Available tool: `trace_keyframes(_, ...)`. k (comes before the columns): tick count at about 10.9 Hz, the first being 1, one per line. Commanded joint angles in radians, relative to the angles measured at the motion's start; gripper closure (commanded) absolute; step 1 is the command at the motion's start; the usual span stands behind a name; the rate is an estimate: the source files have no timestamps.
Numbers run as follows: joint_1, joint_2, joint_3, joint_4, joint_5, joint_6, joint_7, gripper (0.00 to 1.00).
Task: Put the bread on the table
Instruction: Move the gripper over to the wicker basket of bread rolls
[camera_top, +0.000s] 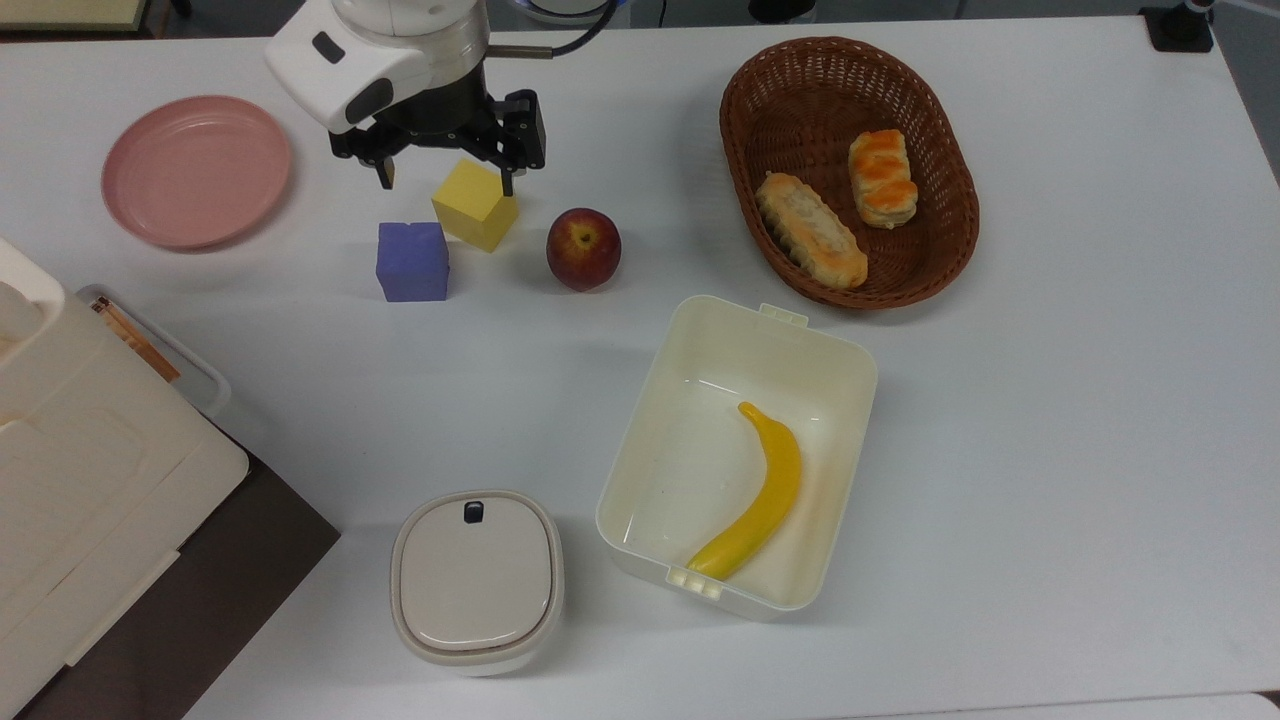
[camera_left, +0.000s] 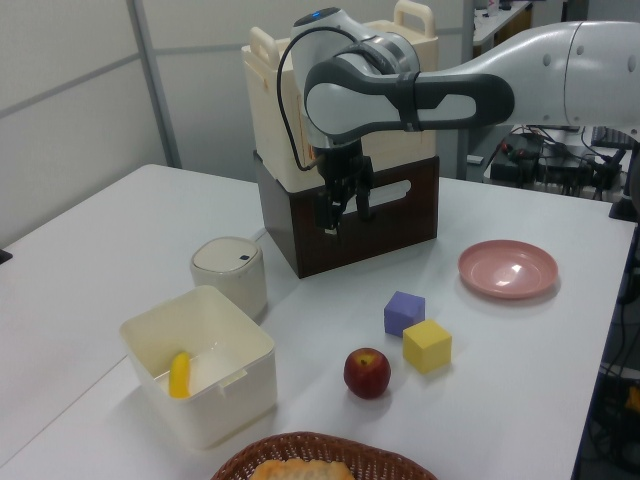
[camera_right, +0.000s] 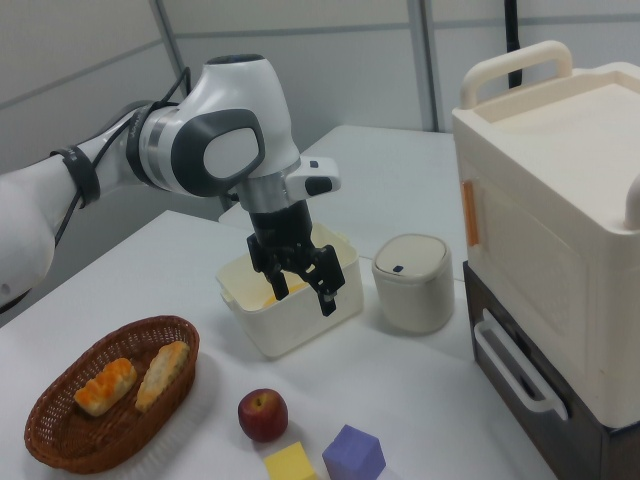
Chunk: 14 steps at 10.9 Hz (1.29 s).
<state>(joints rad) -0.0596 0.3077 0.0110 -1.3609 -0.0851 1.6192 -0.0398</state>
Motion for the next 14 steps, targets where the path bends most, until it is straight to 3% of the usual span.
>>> trace_keyframes(1, 0.003, -0.028, -0.008, -0.024, 0.011, 0.01, -0.026, 0.0)
trace_keyframes(7, 0.036, -0.024, 0.006, -0.044, 0.013, -0.045, -0.018, 0.0)
trace_keyframes(9, 0.081, -0.019, 0.006, -0.05, 0.021, -0.073, -0.02, 0.0)
trace_keyframes(12, 0.156, -0.019, 0.006, -0.05, 0.088, -0.143, -0.011, 0.0)
trace_keyframes(14, 0.237, -0.019, 0.006, -0.056, 0.096, -0.192, 0.014, 0.0)
